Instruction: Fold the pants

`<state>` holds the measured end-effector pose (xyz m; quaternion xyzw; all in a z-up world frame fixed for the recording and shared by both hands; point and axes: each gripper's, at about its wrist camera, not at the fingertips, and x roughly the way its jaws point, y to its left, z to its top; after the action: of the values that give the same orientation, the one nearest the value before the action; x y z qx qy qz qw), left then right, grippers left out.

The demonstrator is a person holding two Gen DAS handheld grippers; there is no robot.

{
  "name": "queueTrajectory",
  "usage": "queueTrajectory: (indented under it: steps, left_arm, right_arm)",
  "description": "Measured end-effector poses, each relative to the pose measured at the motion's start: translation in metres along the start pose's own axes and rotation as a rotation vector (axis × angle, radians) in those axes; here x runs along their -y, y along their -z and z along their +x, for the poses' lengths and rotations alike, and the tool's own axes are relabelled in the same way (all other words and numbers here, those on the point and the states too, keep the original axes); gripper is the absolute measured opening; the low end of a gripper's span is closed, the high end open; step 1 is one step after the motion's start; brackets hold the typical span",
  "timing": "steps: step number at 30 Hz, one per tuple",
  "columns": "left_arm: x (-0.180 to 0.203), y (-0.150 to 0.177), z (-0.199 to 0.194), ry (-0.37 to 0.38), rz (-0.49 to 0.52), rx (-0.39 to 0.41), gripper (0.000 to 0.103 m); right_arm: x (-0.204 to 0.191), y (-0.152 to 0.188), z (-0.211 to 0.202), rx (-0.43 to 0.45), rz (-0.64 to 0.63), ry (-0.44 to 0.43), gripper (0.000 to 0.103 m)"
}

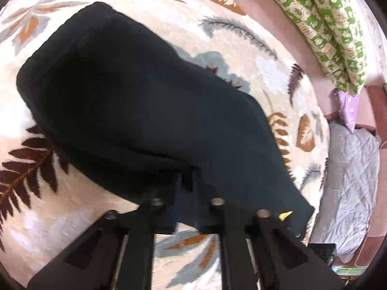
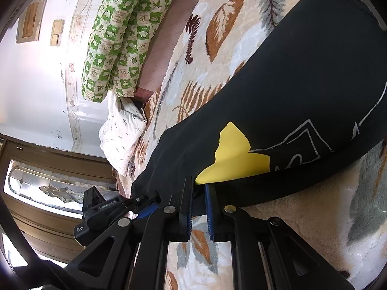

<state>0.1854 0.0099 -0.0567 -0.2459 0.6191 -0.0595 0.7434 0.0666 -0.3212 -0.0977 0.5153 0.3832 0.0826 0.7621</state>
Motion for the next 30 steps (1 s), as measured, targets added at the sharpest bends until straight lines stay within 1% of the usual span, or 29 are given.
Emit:
queueTrajectory:
  steps: [1, 5, 9, 13, 18, 20, 21, 23, 25, 28, 30]
  left_arm:
    - [-0.005, 0.001, 0.001, 0.006, -0.013, -0.008, 0.002]
    - [-0.008, 0.006, -0.005, -0.011, -0.029, -0.017, 0.002]
    - [-0.004, 0.015, -0.011, -0.049, 0.018, -0.015, 0.002]
    - [-0.007, 0.025, -0.015, -0.066, 0.043, -0.019, 0.002]
    - [-0.013, 0.027, -0.012, -0.074, 0.040, -0.032, 0.002]
    - [-0.011, 0.026, -0.011, -0.079, 0.048, -0.036, 0.002]
    - [-0.011, 0.026, -0.013, -0.073, 0.053, -0.033, 0.002]
    - [-0.011, 0.025, -0.016, -0.057, 0.055, -0.036, 0.002]
    - [-0.012, 0.025, -0.019, -0.038, 0.051, -0.041, 0.002]
    - [-0.011, 0.030, -0.028, -0.043, 0.055, -0.045, 0.003]
    - [-0.001, 0.039, -0.035, -0.057, 0.099, -0.040, 0.003]
  right_arm:
    - [0.001, 0.001, -0.001, 0.009, 0.000, -0.004, 0.008]
    - [-0.002, 0.004, -0.004, 0.030, -0.015, 0.000, 0.008]
    - [-0.010, 0.008, -0.012, 0.052, -0.062, 0.003, 0.008]
    - [-0.008, 0.013, -0.018, 0.057, -0.057, -0.003, 0.008]
    - [0.012, 0.021, -0.014, 0.034, -0.006, 0.015, 0.008]
    - [0.019, 0.021, -0.009, 0.010, 0.014, 0.018, 0.008]
    - [0.020, 0.021, -0.008, -0.003, 0.027, 0.011, 0.012]
    - [0.020, 0.021, -0.010, -0.009, 0.031, 0.004, 0.012]
    - [0.020, 0.020, -0.016, -0.027, 0.026, 0.001, 0.013]
    - [0.022, 0.020, -0.033, -0.053, 0.009, 0.014, 0.014]
    - [0.022, 0.016, -0.052, -0.042, -0.012, 0.017, 0.015]
